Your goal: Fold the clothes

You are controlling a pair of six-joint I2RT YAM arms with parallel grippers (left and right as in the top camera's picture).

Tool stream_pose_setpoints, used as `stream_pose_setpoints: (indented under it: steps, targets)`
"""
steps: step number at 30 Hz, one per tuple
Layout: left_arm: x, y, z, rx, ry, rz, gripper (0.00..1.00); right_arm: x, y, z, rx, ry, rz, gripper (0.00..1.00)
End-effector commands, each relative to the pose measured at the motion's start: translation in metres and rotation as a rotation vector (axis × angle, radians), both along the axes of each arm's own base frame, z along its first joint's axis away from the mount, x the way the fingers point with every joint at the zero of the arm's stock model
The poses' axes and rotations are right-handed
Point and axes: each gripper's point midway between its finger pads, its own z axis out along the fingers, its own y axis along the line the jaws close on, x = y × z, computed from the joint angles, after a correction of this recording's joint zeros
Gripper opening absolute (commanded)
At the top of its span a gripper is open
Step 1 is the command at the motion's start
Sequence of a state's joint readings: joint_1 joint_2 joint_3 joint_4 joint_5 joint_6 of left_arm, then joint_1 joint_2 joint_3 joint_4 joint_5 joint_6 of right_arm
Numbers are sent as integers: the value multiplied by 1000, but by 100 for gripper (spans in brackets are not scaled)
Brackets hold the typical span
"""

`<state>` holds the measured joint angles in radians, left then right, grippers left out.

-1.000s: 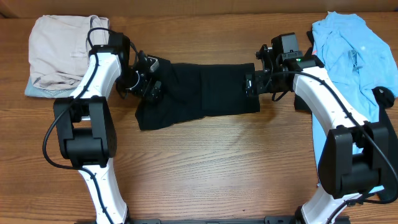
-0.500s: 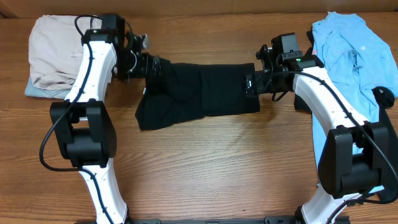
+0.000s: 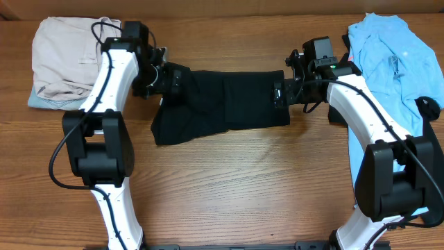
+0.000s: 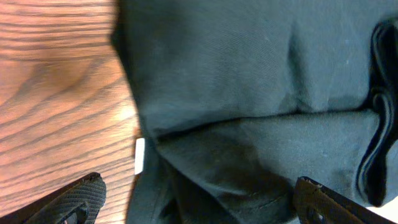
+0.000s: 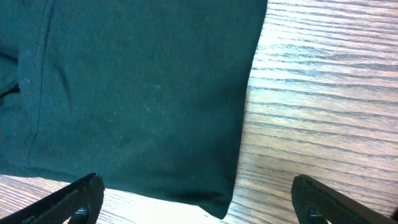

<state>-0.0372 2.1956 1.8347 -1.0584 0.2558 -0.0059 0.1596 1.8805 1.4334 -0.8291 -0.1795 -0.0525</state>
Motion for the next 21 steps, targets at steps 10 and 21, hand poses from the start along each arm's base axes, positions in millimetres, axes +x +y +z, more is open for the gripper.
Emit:
stream_pose_setpoints:
  steps: [10, 21]
  targets:
    - [-13, 2, -22, 76, 25, -95, 100, 4, 3, 14, 11, -38, 8, 100]
    - [-29, 3, -47, 86, 47, -195, 100, 4, 3, 14, 10, -39, 9, 100]
